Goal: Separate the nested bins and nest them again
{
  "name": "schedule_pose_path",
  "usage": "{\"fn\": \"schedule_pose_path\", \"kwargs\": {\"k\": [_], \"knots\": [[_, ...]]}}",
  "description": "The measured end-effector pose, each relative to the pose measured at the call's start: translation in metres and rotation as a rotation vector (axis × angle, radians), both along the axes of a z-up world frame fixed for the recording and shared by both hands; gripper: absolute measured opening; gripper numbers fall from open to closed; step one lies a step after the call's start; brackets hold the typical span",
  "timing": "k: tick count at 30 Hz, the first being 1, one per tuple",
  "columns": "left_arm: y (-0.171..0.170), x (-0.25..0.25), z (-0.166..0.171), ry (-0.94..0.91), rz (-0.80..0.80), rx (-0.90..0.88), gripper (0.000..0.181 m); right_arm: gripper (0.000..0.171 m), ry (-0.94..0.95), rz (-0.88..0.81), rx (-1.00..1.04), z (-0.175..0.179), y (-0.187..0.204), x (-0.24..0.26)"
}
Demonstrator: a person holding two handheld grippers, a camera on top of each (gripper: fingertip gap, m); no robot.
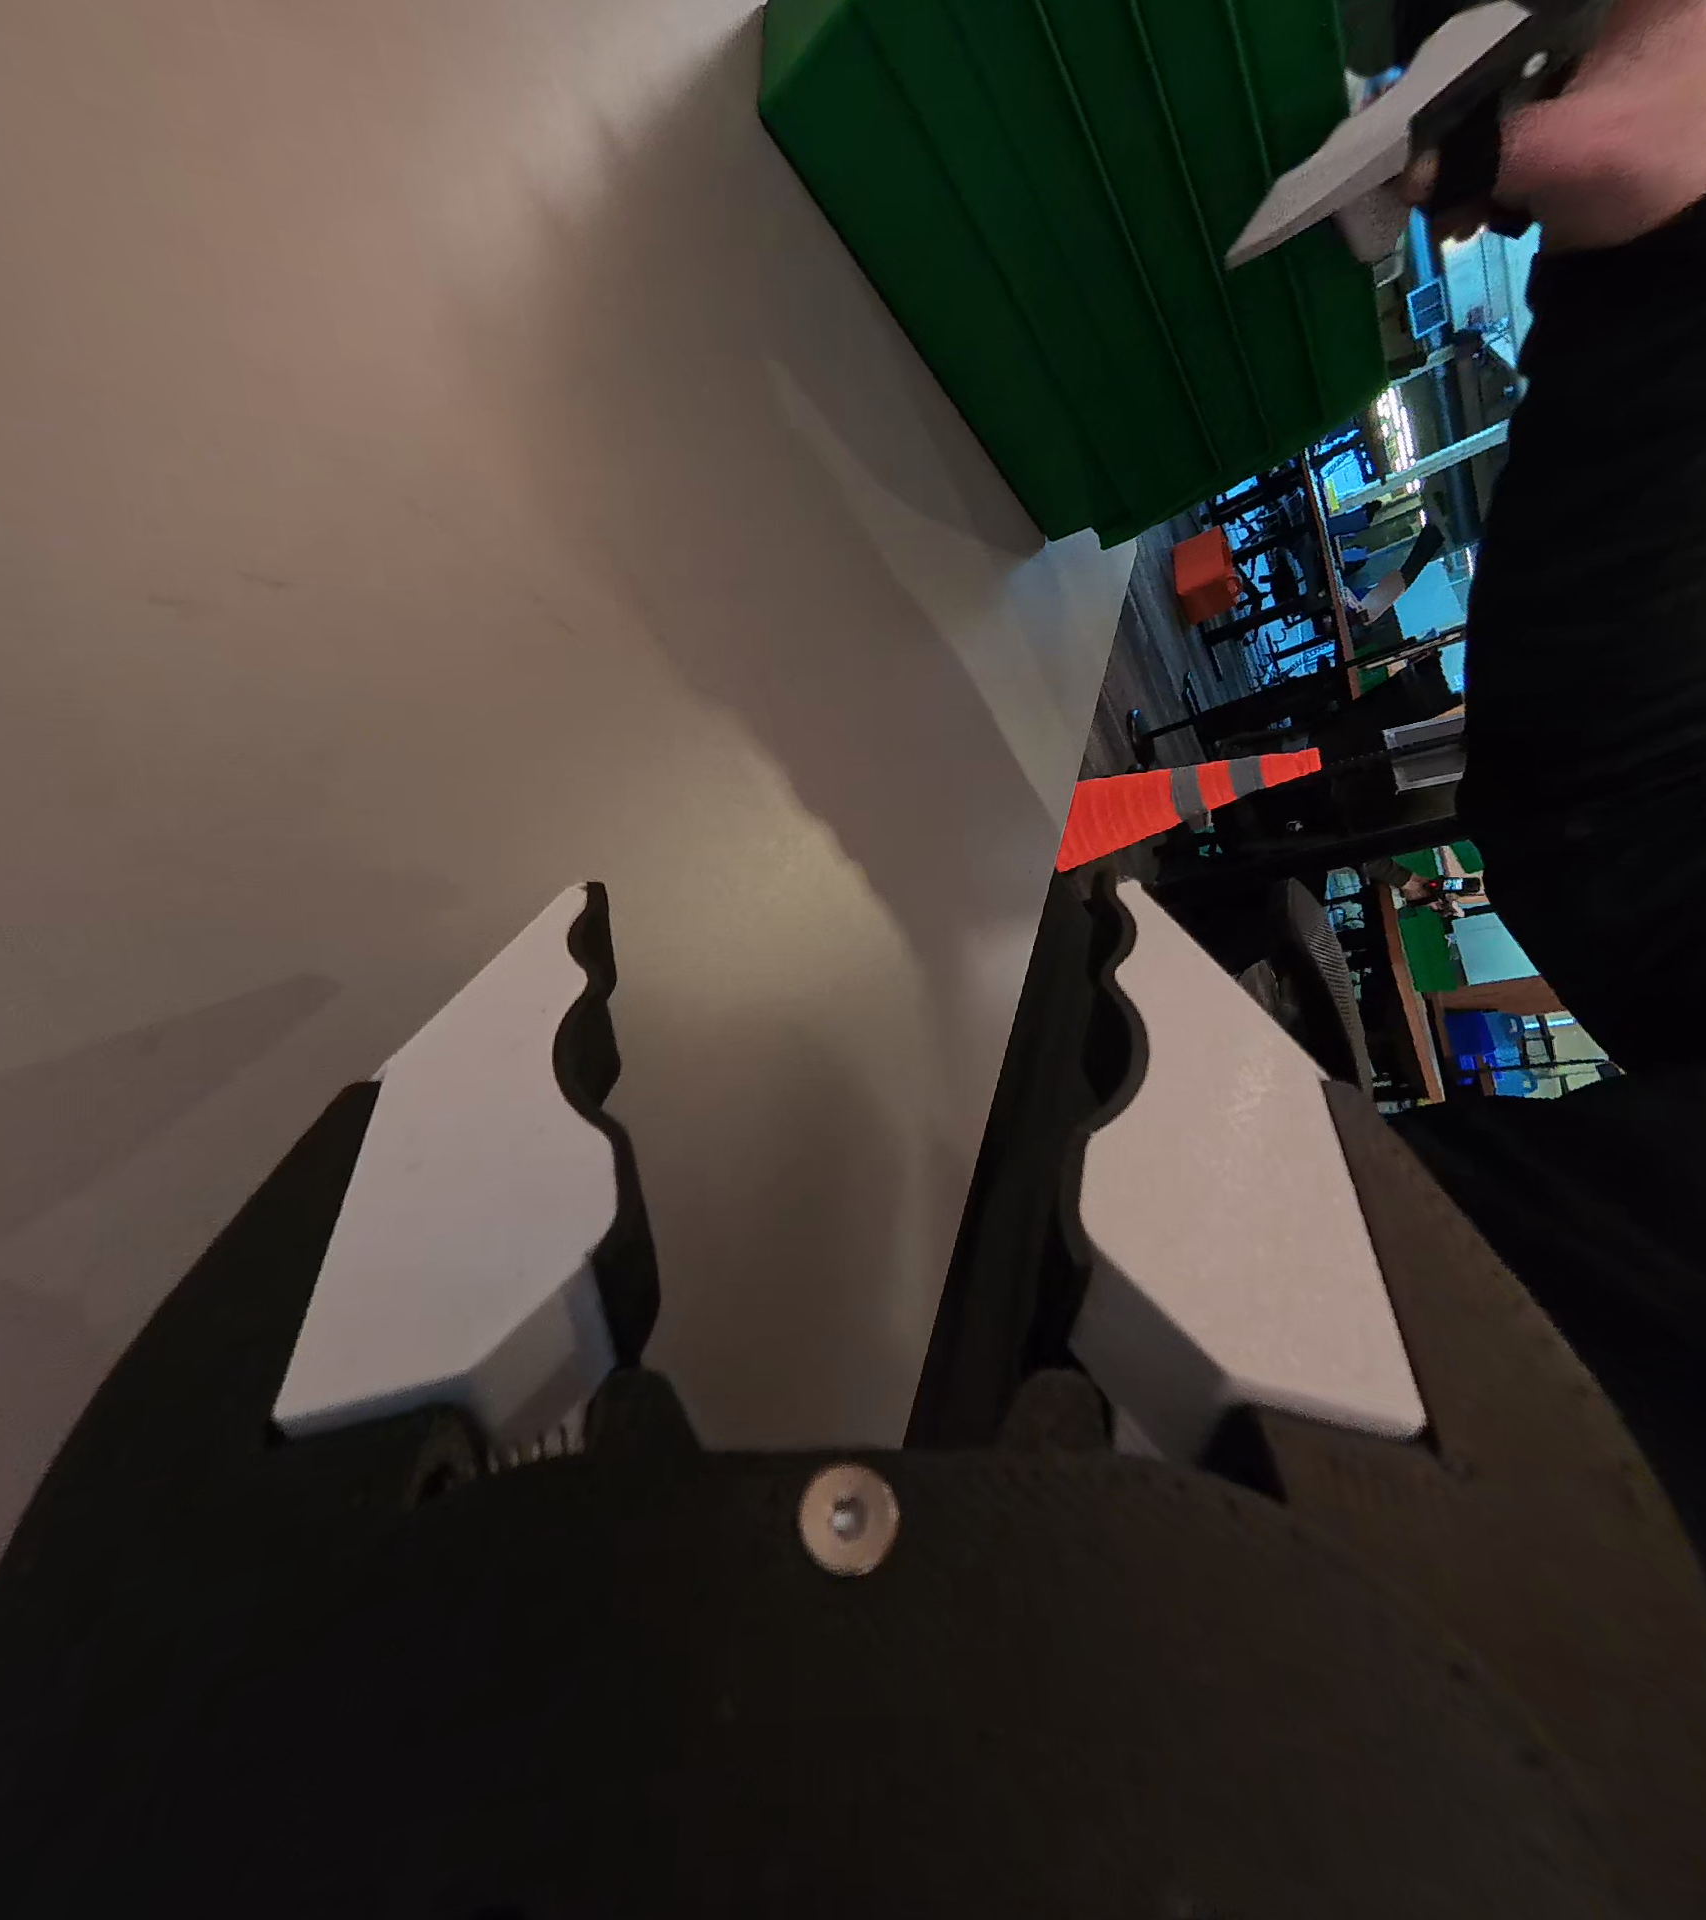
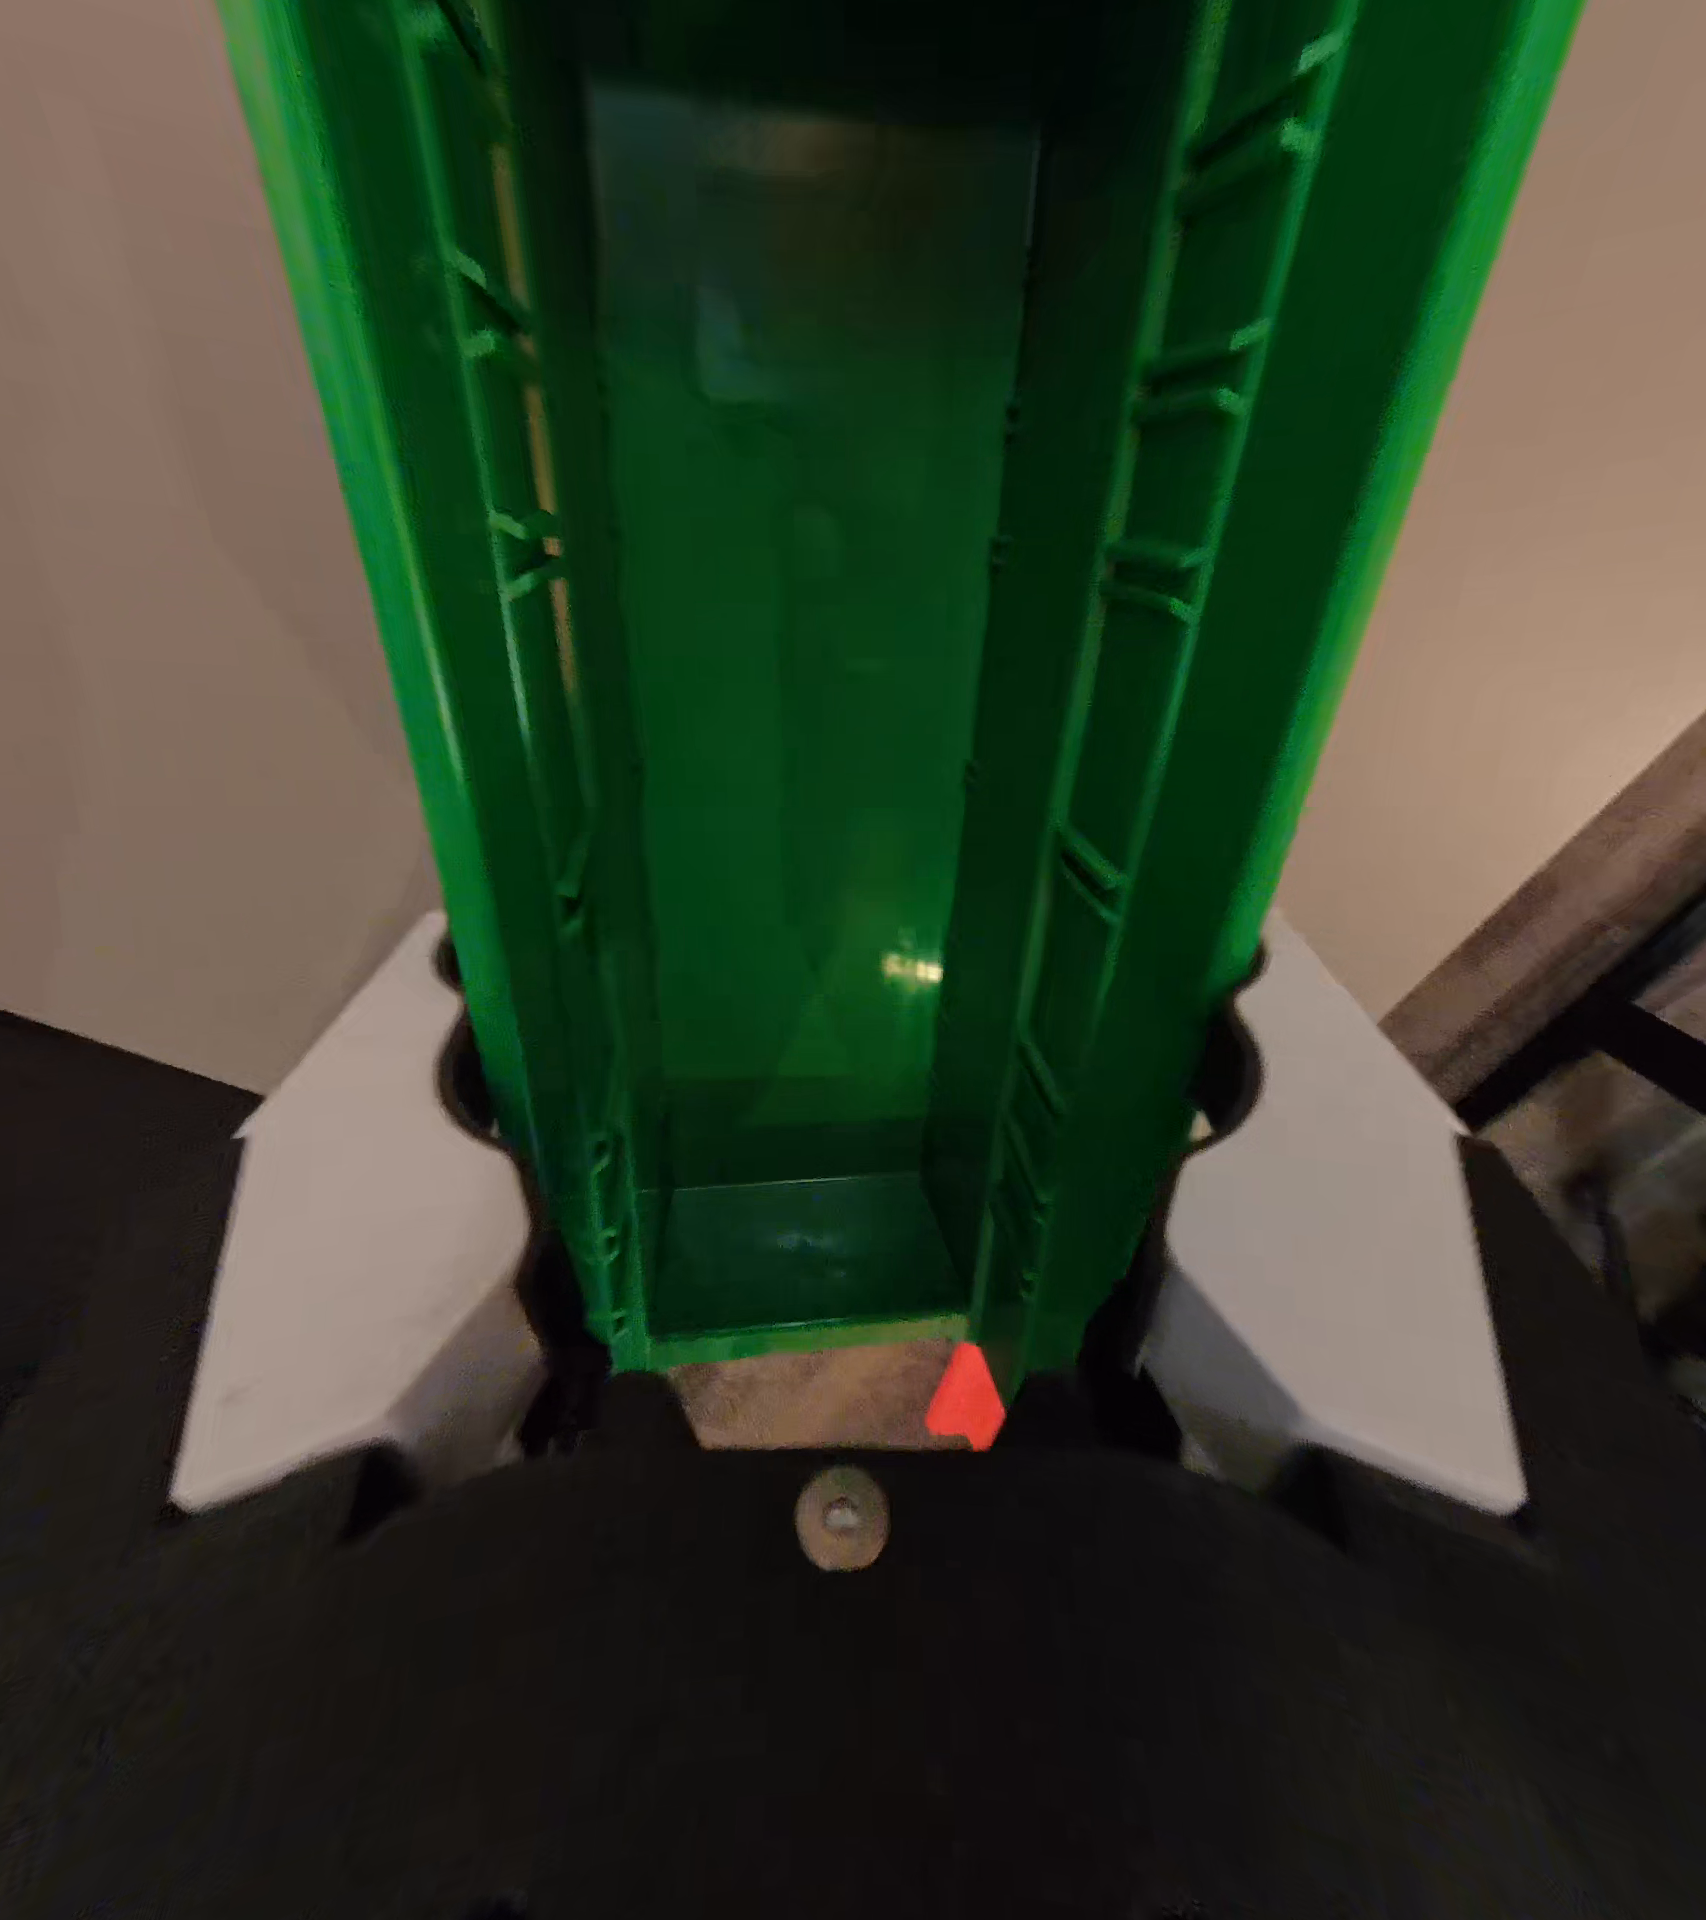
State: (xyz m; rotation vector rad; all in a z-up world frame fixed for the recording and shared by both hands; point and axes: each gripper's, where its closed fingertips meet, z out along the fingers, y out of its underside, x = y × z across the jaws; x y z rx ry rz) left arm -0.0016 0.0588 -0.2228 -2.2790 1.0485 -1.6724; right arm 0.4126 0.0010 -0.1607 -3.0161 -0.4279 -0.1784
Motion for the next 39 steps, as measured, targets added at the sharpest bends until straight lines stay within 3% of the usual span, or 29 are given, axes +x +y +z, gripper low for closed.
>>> {"fn": "schedule_pose_path", "kwargs": {"k": [3,12,25,33,39], "knots": [[-0.002,0.000,-0.001,0.006,-0.008,0.004,0.091,0.128,-0.025,-0.014,0.006,-0.003,0.002,0.007],[0.001,-0.003,0.000,0.006,0.004,0.007,0.091,0.123,-0.066,-0.052,-0.009,-0.003,-0.004,0.028],[0.000,-0.001,-0.007,0.034,-0.001,0.011,0.090,0.129,-0.048,-0.143,0.041,-0.003,-0.012,0.077],[-0.001,0.000,-0.010,0.042,-0.005,0.011,0.090,0.140,0.001,-0.143,0.088,0.001,-0.014,0.071],[-0.001,0.001,-0.013,0.044,-0.006,0.002,0.090,0.118,0.020,-0.143,0.123,0.019,-0.023,0.074]]}}
